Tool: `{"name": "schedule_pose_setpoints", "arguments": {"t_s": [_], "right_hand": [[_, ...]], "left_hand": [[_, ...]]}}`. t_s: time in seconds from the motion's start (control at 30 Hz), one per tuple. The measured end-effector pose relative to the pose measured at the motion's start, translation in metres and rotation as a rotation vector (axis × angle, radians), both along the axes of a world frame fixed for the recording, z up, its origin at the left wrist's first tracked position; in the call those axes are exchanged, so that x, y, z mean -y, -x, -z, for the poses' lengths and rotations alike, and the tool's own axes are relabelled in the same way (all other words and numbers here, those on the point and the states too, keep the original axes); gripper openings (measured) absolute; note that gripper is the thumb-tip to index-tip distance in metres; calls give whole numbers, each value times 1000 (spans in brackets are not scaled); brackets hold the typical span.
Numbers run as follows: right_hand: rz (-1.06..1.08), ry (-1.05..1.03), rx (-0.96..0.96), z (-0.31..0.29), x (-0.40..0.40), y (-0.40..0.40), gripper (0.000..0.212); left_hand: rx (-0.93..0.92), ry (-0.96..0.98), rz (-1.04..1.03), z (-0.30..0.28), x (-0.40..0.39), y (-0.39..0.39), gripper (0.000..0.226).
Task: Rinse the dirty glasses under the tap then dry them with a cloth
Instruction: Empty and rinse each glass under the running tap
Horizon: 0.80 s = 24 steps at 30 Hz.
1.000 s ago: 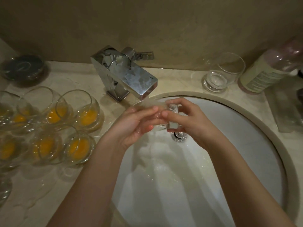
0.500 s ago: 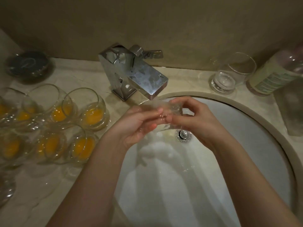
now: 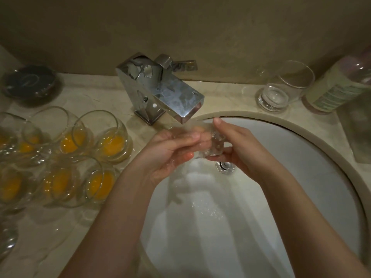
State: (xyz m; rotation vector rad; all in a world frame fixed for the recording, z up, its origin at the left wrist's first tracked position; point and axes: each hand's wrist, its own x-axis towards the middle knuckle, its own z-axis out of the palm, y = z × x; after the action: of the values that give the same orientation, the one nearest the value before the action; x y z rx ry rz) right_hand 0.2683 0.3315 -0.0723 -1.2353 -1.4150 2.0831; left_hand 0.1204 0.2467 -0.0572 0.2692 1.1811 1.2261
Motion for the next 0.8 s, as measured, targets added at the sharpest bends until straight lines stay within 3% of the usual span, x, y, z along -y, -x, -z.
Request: {"name": "schedule_pose_setpoints", "arguments": {"t_s": [0.13, 0.23, 0.47, 0.57, 0.67, 0.8], "right_hand": [[26, -122, 28, 5, 3, -2, 21], [-13, -216, 19, 5, 5, -7, 31], [23, 27, 53, 5, 0, -2, 36], [23, -89, 44, 3, 1, -3, 17], [-16, -238, 56, 5, 2, -5, 28], [-8, -9, 73, 1, 2, 0, 37]], "left_hand": [[0, 28, -34, 3, -3, 0, 30], [-12, 23, -6, 6, 1, -1, 16], [36, 21, -52, 12, 4, -3, 25], [40, 35, -65, 9, 3, -2, 30], [30, 48, -64, 7, 2, 1, 30], [-25, 46, -19, 6, 1, -2, 26]]}}
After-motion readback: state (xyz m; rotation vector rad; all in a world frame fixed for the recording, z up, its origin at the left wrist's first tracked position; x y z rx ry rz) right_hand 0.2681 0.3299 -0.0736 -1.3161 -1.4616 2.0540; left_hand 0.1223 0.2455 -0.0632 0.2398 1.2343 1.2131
